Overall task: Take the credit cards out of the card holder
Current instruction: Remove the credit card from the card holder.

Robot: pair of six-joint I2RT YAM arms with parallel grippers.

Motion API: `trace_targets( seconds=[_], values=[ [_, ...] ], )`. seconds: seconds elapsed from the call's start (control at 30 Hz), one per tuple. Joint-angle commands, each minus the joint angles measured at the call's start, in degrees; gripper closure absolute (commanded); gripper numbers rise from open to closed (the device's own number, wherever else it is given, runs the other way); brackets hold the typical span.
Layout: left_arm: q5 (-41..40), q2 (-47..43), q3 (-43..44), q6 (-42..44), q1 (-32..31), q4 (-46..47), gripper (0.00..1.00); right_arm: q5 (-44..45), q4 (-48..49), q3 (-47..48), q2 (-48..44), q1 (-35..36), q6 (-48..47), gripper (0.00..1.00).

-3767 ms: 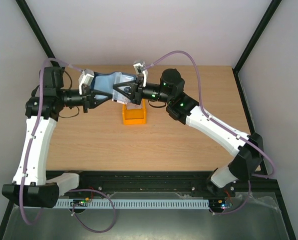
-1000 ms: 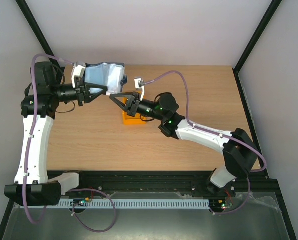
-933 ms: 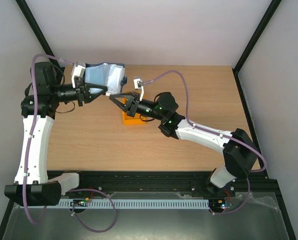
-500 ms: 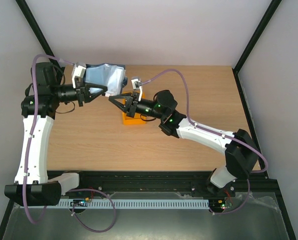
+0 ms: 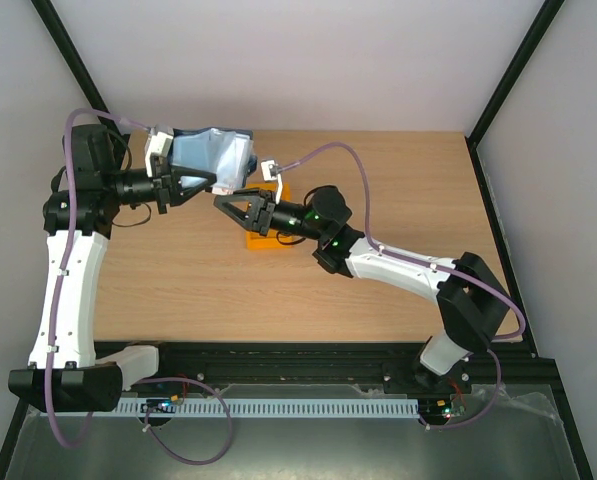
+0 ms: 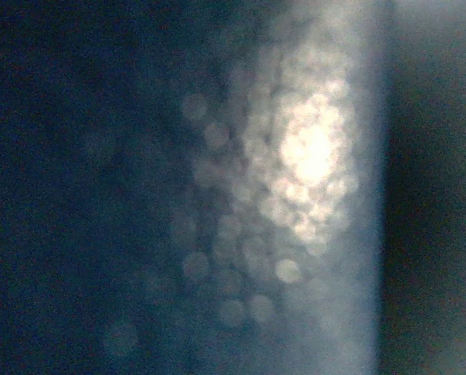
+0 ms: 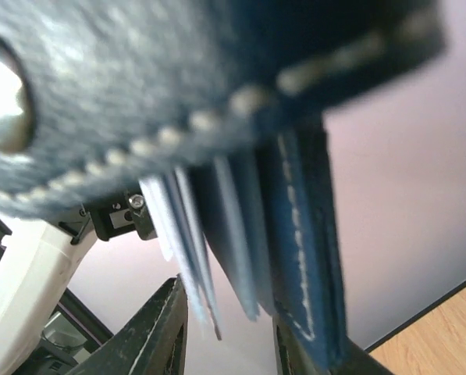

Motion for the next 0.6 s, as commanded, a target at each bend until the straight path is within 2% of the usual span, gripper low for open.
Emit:
trace_targets(
  seconds=[0.0,0.17,0.4,0.57],
  values=[
    [2.3,-0.8,0.8,1.1,-0.2,0.0,0.98,0.3,6.3,-0.1,-0.1,0.2,2.0,0.73],
    [2.5,-0.8,0.9,1.3,-0.2,-0.2,0.98,0.9,6.5,0.1,0.1,0.2,2.2,0.77],
    [2.6,-0.9,0.9,1.7,-0.2,-0.5,0.98,1.0,6.8,0.0,0.1,0.1,2.4,0.97],
    [2.6,-0.9,0.9,1.1,-0.2,0.0,0.96,0.8,6.3,-0.1,0.0,0.2,2.0,0.98]
  ],
)
